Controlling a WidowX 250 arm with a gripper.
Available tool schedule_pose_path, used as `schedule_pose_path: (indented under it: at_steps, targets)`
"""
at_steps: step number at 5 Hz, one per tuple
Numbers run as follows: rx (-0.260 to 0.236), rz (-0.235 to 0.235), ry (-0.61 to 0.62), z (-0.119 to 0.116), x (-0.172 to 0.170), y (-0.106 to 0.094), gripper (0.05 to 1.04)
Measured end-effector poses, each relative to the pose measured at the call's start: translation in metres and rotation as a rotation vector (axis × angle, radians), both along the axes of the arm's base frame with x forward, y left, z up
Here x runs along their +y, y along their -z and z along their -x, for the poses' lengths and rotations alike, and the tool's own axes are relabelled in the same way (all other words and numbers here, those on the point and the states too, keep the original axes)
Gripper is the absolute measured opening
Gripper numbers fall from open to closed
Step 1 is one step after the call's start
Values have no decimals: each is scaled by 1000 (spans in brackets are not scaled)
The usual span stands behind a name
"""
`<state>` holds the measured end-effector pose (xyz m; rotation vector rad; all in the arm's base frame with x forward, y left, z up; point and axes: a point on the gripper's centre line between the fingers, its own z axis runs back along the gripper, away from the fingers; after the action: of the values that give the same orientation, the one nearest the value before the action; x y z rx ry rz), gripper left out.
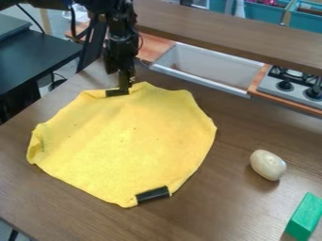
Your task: Fold the cloth from the top left to bottom right
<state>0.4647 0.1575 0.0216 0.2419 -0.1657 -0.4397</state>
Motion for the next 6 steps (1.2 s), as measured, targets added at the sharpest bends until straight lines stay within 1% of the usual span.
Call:
schedule_pose_path:
  at_steps: [1,2,3,4,5,6]
  targets:
    - [58,16,1,7,-1,27,999]
    - [63,2,32,6,-1,31,999]
    - [68,-16,38,7,3,30,999]
    - [63,-22,57,4,3,25,999]
    - [83,-8,72,2,2,29,999]
    - [86,15,88,-4,6,25,999]
